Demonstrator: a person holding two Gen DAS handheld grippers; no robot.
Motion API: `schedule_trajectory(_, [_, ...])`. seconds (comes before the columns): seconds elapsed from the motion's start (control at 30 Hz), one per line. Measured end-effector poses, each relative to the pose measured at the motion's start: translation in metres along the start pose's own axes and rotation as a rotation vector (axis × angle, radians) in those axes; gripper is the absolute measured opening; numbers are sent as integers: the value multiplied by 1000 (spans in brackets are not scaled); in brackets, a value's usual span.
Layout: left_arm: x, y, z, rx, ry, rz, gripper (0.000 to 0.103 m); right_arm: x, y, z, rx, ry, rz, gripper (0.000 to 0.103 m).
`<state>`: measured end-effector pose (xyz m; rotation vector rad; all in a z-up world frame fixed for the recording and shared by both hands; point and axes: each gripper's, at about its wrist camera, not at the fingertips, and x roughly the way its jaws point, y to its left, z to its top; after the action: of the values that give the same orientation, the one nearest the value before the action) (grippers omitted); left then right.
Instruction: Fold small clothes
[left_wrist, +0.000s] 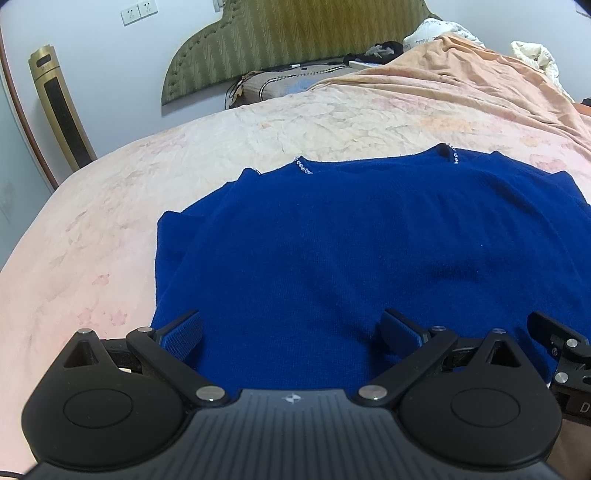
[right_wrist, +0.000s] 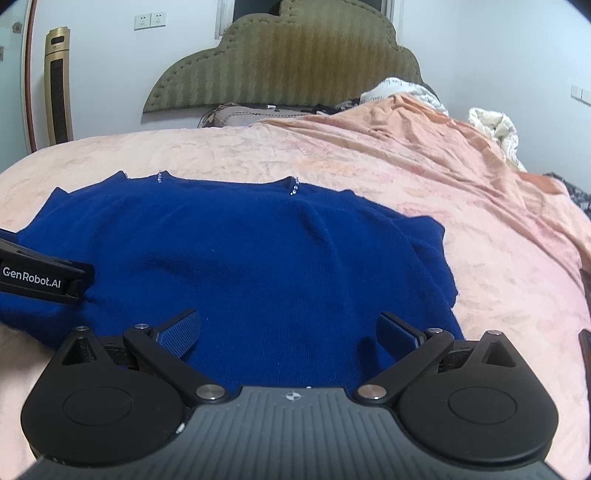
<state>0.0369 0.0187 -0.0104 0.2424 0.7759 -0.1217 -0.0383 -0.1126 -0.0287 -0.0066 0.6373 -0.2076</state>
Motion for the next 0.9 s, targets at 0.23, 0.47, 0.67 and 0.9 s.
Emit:
schedule_trajectory(0.23, [-1, 0, 1, 0, -2, 2, 103, -7, 3, 1, -17, -35, -8, 102])
schedule_trajectory(0.47, [-1, 0, 1, -4, 2, 4, 103, -9, 6, 2, -32, -50, -21, 102])
schedule_trajectory(0.67, [-2, 1, 2, -6, 3, 13, 103, -12, 5, 3, -29, -59, -25, 102])
schedule_trajectory(0.9, [-2, 2, 2, -4, 4, 27, 103, -15, 6, 3, -31, -69, -26, 102])
